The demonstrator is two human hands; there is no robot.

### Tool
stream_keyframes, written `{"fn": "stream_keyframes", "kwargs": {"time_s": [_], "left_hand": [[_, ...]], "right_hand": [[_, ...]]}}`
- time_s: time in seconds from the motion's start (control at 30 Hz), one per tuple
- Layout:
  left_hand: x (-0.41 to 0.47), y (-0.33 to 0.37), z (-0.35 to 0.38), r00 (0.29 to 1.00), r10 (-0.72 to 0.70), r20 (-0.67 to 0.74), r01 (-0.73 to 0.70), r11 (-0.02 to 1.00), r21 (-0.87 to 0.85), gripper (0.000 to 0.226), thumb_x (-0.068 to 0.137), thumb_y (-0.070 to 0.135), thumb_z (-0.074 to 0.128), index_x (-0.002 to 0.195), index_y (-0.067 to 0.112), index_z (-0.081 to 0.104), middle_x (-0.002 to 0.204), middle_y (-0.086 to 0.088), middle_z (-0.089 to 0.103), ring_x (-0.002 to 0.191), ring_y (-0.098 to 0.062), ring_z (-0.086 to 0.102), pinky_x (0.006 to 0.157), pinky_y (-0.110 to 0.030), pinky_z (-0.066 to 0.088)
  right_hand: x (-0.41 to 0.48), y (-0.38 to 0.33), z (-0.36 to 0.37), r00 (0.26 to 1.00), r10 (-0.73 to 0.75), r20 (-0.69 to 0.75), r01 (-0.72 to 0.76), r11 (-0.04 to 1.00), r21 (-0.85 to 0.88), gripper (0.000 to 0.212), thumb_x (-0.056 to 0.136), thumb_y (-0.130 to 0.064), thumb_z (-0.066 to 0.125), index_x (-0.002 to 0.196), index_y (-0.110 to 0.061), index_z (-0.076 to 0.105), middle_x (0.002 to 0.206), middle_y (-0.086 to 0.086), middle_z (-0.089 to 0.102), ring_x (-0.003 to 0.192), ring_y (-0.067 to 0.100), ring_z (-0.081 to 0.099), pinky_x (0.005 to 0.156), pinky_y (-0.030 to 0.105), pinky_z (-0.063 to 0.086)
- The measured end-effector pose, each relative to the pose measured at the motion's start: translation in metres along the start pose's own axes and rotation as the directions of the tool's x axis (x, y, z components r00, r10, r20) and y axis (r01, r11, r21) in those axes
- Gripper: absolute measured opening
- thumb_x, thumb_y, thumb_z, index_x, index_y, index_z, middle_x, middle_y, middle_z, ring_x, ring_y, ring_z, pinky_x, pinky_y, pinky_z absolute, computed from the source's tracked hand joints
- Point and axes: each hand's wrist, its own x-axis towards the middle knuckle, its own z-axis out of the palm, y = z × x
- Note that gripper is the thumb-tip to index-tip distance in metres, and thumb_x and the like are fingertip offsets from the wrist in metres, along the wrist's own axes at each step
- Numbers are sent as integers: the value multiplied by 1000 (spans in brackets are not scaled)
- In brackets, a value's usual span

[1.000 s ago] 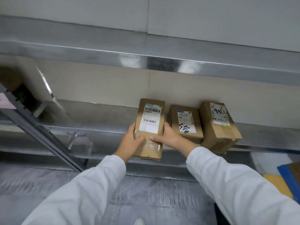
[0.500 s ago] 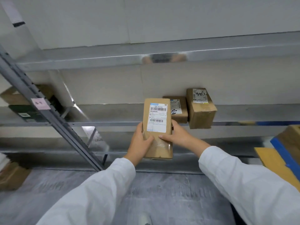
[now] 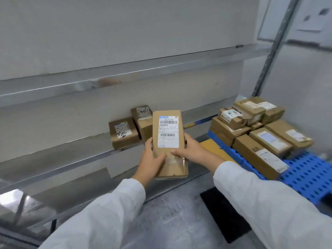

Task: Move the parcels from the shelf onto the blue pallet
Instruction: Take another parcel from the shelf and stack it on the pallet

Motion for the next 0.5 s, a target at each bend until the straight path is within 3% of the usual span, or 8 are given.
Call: {"fn": "stream_keyframes", "kwargs": {"time_s": [0.03,0.1,0.23,0.3,0.37,0.43,0.5], "left_hand": [[-1,4,11,999,14,40,-14,1000,-2,66,89,23,63,141,37,26,135,5,50,117,-15,54,99,-42,49],[-6,8,33,991,36,131,-34,999,-15,64,88,26,64,139,40,27,134,6,50,118,-15,54,99,-44,49],[-25,11,83,963,91,253,-80,995,-54,63,84,28,66,135,40,31,135,6,49,119,-15,52,96,-39,49],[-38,13,110,943,116,312,-96,992,-78,62,84,27,66,134,39,31,134,7,49,118,-11,51,92,-32,49],[-51,16,134,918,126,377,-92,990,-106,63,85,27,66,134,41,29,134,9,48,116,-7,50,88,-26,46],[-63,20,155,897,123,426,-83,990,-111,67,86,28,66,140,38,27,135,8,46,118,-8,49,93,-30,45],[-73,24,170,889,134,439,-94,989,-111,70,86,28,66,143,35,26,137,8,43,121,-9,47,97,-33,45]], "right_hand": [[-12,5,-8,998,31,-48,-31,1000,0,71,79,-24,77,137,-22,36,132,-6,55,120,13,51,98,35,47],[-36,15,-23,989,86,-122,-85,996,7,71,79,-22,77,137,-21,36,131,-7,55,121,11,52,98,32,47],[-92,33,-50,964,159,-211,-161,987,6,57,80,-15,75,108,-57,48,100,-41,57,99,-18,55,72,3,45],[-120,45,-64,940,212,-268,-220,975,0,55,80,-13,74,98,-57,47,91,-45,56,85,-33,48,64,-5,39],[-145,59,-77,906,255,-338,-268,964,9,53,79,-15,76,113,-43,46,109,-29,57,96,-25,52,75,-1,41],[-166,67,-89,864,328,-383,-353,936,6,71,78,-23,78,136,-21,37,129,-8,53,118,2,51,93,20,43],[-182,73,-97,826,383,-413,-414,910,14,83,78,-28,79,142,-14,27,135,-3,50,124,14,47,98,30,42]]}}
